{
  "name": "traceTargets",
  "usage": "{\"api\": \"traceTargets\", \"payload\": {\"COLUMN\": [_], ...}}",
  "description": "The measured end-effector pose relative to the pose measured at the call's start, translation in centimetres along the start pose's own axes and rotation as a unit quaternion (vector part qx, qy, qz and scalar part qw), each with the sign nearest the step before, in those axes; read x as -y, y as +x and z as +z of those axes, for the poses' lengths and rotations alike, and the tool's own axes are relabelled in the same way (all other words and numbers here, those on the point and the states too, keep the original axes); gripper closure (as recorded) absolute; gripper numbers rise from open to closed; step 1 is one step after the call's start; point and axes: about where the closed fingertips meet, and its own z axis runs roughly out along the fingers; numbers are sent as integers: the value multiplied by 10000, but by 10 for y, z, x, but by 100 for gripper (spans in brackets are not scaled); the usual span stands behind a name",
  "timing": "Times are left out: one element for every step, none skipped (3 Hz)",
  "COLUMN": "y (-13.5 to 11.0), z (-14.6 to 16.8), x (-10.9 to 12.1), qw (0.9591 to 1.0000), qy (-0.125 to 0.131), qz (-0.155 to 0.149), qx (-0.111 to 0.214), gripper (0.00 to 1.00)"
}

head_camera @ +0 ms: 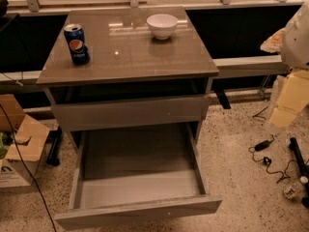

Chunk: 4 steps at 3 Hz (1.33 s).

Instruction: Place pepsi can into middle drawer

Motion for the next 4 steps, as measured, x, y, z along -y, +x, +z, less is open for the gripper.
{"api": "traceTargets", "payload": {"y": [0, -21, -68, -135], "z": [0, 1, 6, 15], "x": [0, 5, 11, 15], "qw": [10000, 9996, 9959, 9860], "qy": [1, 36, -7, -101], "qz": [0, -136, -514, -1059], "qx": [2, 262, 750, 1287], "gripper": [0, 0, 0, 0]}}
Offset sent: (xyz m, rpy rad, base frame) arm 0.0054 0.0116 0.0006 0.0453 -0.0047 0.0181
